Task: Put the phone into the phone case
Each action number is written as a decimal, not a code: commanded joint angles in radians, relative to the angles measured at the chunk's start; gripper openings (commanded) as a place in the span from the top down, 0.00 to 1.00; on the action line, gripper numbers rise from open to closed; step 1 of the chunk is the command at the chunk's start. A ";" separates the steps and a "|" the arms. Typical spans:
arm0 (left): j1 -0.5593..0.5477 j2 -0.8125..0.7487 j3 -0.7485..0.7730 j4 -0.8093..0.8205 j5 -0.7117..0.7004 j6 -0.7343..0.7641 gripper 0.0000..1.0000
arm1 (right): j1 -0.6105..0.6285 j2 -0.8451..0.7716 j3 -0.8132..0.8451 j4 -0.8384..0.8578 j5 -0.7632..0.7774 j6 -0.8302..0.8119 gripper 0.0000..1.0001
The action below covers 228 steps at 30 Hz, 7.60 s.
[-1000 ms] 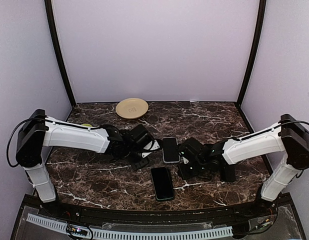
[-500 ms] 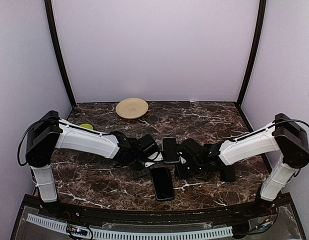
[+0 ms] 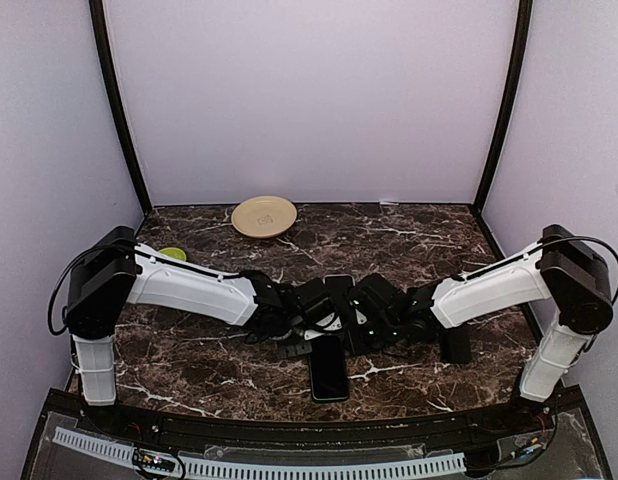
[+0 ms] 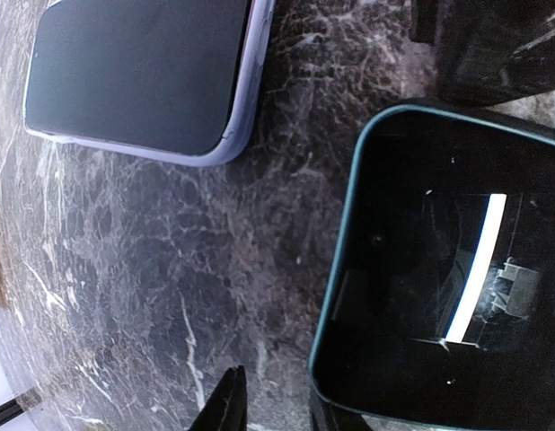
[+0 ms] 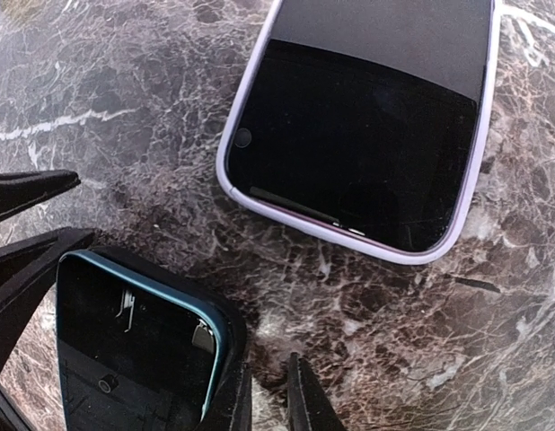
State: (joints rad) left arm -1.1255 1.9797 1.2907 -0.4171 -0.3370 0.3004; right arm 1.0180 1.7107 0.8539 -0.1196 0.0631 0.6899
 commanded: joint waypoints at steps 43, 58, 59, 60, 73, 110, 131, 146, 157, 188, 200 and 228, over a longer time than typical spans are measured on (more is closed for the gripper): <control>0.384 -0.592 -0.266 0.148 0.230 -0.172 0.29 | 0.434 0.315 0.596 -0.729 0.294 0.196 0.74; 0.385 -0.606 -0.280 0.159 0.209 -0.159 0.27 | 0.408 0.345 0.372 -0.650 0.059 0.179 0.83; 0.385 -0.605 -0.280 0.160 0.208 -0.158 0.27 | 0.400 0.340 0.348 -0.629 0.045 0.177 0.83; 0.385 -0.605 -0.282 0.161 0.209 -0.158 0.27 | 0.391 0.338 0.330 -0.614 0.033 0.172 0.84; 0.385 -0.605 -0.284 0.162 0.203 -0.153 0.27 | 0.361 0.355 0.304 -0.602 0.077 0.152 0.84; 0.386 -0.584 -0.283 0.149 0.216 -0.147 0.26 | 0.293 0.284 0.424 -0.518 0.188 0.269 0.02; 0.385 -0.575 -0.281 0.147 0.226 -0.150 0.26 | 0.295 0.252 0.440 -0.519 0.250 0.179 0.49; 0.386 -0.585 -0.281 0.150 0.234 -0.153 0.26 | 0.295 0.186 0.419 -0.465 0.264 0.136 0.63; 0.385 -0.657 -0.320 0.226 0.295 -0.159 0.27 | 0.295 0.114 0.383 -0.421 0.371 0.155 0.66; 0.380 -0.760 -0.569 1.021 0.827 -0.790 0.39 | 0.401 -0.070 0.336 0.336 0.839 -0.406 0.71; 0.374 -0.757 -0.572 0.988 0.854 -0.732 0.89 | 0.401 -0.061 0.338 0.321 0.837 -0.412 0.70; 0.254 -0.861 -0.543 0.686 0.952 -0.168 1.00 | 0.225 -0.501 0.322 -0.126 -0.149 -0.806 0.09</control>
State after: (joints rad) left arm -0.8207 1.1622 0.7082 0.2859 0.5674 -0.0311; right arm 1.2591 1.1961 1.1110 -0.1482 0.1799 -0.0303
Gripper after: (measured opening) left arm 0.141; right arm 0.926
